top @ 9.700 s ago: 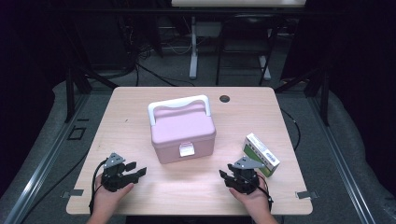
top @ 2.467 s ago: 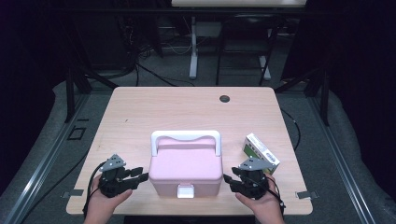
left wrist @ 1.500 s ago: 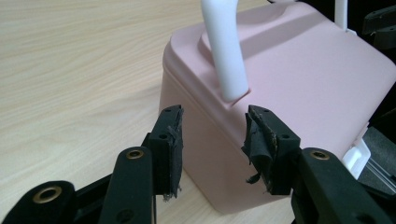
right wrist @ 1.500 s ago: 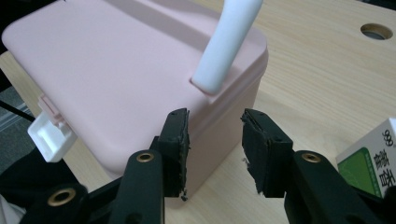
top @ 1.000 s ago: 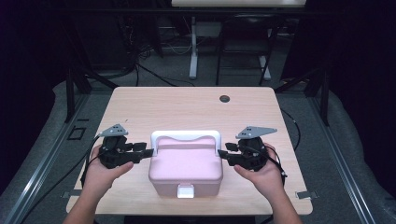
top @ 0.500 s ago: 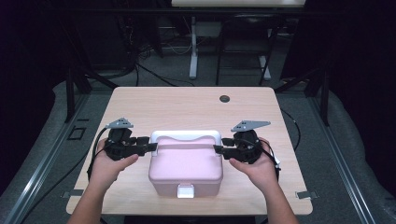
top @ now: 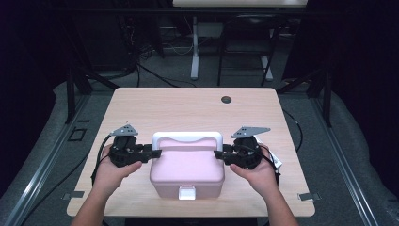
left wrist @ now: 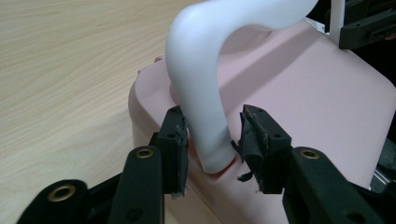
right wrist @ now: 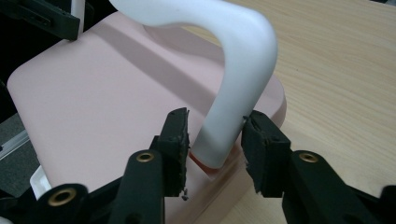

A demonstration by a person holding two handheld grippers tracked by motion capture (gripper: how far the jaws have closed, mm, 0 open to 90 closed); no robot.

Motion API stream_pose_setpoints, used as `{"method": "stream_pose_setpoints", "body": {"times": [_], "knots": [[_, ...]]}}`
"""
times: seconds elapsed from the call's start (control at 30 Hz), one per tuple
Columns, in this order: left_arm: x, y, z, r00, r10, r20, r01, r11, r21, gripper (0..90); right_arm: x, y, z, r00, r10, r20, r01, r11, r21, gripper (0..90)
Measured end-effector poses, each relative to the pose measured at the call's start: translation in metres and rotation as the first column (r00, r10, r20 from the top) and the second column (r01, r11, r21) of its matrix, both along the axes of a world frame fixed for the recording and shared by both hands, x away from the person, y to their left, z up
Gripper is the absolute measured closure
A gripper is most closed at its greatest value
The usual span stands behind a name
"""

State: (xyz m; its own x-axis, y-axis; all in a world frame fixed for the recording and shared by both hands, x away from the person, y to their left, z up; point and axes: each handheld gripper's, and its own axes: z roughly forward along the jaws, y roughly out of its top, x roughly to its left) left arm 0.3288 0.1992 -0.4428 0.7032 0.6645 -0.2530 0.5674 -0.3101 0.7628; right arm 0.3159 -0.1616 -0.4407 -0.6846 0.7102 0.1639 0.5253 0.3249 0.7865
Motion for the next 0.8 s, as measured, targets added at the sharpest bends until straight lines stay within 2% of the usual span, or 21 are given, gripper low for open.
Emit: {"method": "stream_pose_setpoints", "body": {"times": [0.2, 0.53, 0.8], "knots": [[-0.003, 0.000, 0.001, 0.9997, 0.007, 0.022, -0.007, 0.9999, 0.015, 69.2, -0.004, 0.001, 0.001, 0.9999, 0.000, 0.016, 0.000, 1.000, -0.013, 66.6], [-0.008, 0.000, 0.001, 0.9995, 0.003, 0.032, -0.003, 0.9999, 0.012, 73.3, -0.008, -0.001, 0.002, 0.9995, 0.014, 0.029, -0.014, 1.000, -0.019, 73.2], [-0.009, 0.000, 0.002, 0.9991, 0.000, 0.041, -0.001, 0.9998, 0.020, 73.7, -0.012, -0.001, 0.004, 0.9995, 0.019, 0.025, -0.018, 1.000, -0.020, 74.0]]}}
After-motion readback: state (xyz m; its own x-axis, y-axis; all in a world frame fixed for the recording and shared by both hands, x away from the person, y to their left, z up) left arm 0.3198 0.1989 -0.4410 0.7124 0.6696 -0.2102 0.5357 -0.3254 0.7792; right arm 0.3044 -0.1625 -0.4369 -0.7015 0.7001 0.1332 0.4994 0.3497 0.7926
